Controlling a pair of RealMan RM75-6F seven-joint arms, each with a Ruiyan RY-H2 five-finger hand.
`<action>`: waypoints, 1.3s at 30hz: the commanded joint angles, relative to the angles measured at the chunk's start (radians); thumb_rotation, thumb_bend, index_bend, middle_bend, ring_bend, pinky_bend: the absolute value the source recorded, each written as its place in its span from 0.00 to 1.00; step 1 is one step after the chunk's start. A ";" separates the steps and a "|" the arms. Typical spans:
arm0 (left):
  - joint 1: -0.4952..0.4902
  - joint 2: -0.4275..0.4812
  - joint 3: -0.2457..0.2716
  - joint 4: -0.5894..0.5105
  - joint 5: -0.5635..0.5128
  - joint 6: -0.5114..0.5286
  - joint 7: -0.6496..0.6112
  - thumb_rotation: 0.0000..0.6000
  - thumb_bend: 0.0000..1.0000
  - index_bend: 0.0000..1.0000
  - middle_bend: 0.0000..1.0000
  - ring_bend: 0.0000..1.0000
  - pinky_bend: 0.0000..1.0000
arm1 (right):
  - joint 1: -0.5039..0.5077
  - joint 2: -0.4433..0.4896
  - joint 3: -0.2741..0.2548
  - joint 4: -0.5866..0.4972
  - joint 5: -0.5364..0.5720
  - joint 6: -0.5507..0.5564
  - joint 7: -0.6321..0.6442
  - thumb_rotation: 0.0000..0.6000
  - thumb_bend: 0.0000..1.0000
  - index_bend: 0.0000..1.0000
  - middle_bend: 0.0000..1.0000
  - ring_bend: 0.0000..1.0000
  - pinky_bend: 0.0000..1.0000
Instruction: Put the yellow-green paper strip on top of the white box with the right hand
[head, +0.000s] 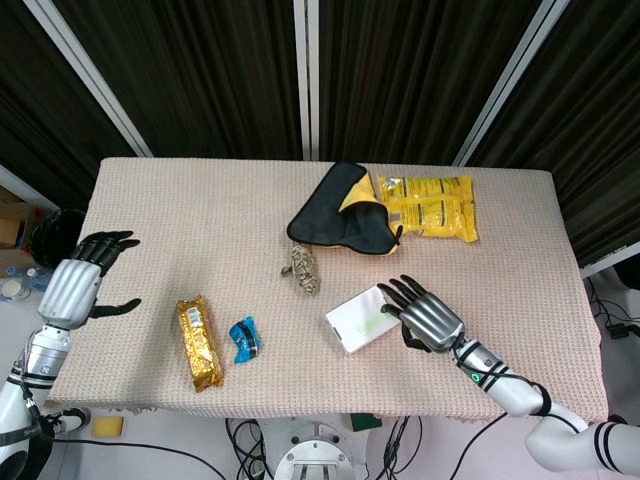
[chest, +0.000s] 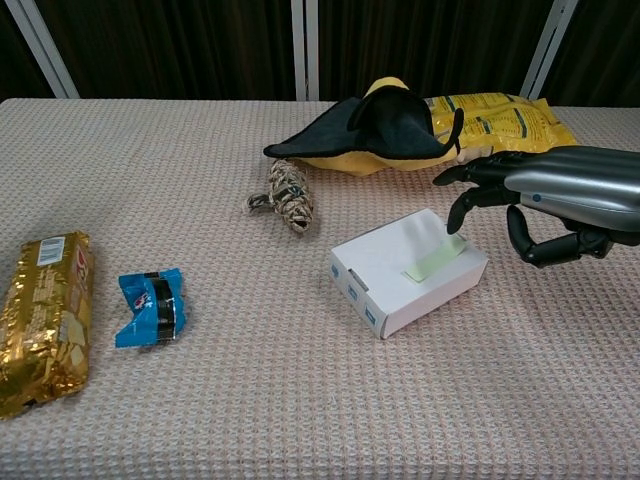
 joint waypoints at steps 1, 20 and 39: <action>-0.001 -0.001 0.000 0.001 0.000 -0.001 0.000 1.00 0.01 0.20 0.15 0.12 0.12 | -0.001 -0.001 0.000 0.001 0.001 -0.001 -0.001 0.61 1.00 0.31 0.00 0.00 0.00; -0.001 -0.004 0.001 0.011 -0.004 -0.005 -0.007 1.00 0.01 0.20 0.15 0.12 0.12 | 0.003 -0.021 0.006 0.028 0.036 -0.044 -0.026 0.60 1.00 0.32 0.00 0.00 0.00; -0.002 -0.004 0.001 0.010 -0.002 -0.004 -0.005 1.00 0.01 0.20 0.15 0.12 0.12 | -0.006 -0.017 0.014 0.034 0.024 -0.020 -0.004 0.61 1.00 0.32 0.00 0.00 0.00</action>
